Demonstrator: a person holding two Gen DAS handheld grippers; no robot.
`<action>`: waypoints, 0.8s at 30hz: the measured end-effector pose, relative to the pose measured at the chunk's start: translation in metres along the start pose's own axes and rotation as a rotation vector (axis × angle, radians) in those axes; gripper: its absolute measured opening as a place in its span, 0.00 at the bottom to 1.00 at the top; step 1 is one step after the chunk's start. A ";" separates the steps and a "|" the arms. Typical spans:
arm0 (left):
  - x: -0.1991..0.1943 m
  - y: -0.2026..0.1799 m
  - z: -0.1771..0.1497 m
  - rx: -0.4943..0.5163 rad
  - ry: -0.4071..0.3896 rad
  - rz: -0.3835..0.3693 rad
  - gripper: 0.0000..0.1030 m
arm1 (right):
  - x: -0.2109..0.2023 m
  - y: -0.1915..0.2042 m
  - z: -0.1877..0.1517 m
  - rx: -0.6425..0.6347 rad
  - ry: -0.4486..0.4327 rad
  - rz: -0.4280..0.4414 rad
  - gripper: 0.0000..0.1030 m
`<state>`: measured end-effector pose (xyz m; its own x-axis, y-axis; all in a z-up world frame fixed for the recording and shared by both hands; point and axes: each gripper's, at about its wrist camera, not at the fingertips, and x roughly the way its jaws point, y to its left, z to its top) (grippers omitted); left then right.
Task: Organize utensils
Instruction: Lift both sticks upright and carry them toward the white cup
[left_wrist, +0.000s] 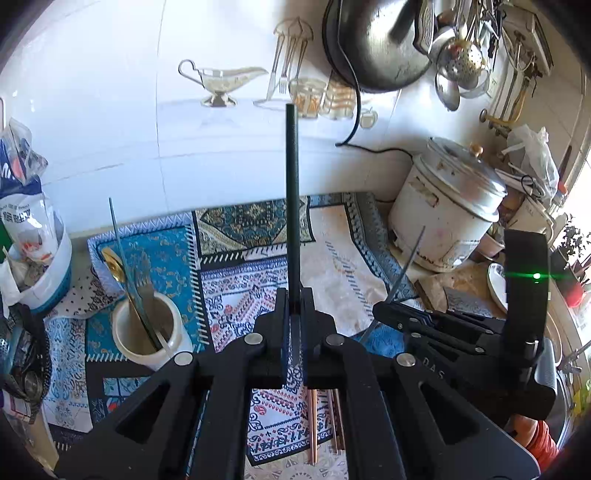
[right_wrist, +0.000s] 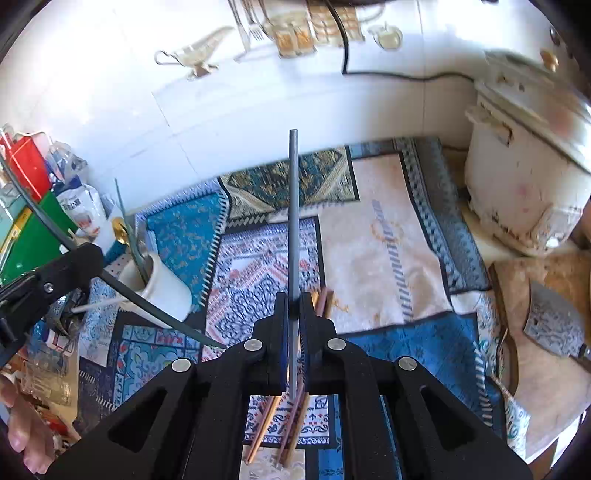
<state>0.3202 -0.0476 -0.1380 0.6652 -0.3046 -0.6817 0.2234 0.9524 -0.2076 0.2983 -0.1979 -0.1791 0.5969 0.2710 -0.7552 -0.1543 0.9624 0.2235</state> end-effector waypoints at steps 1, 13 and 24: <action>-0.003 0.001 0.003 -0.002 -0.010 0.001 0.03 | -0.004 0.003 0.004 -0.007 -0.013 0.005 0.05; -0.041 0.025 0.039 -0.034 -0.148 0.042 0.03 | -0.043 0.050 0.052 -0.117 -0.176 0.086 0.05; -0.072 0.066 0.059 -0.080 -0.235 0.135 0.03 | -0.042 0.103 0.075 -0.199 -0.218 0.195 0.05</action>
<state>0.3291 0.0361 -0.0611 0.8342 -0.1611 -0.5274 0.0706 0.9797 -0.1876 0.3164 -0.1117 -0.0779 0.6913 0.4611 -0.5562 -0.4197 0.8830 0.2103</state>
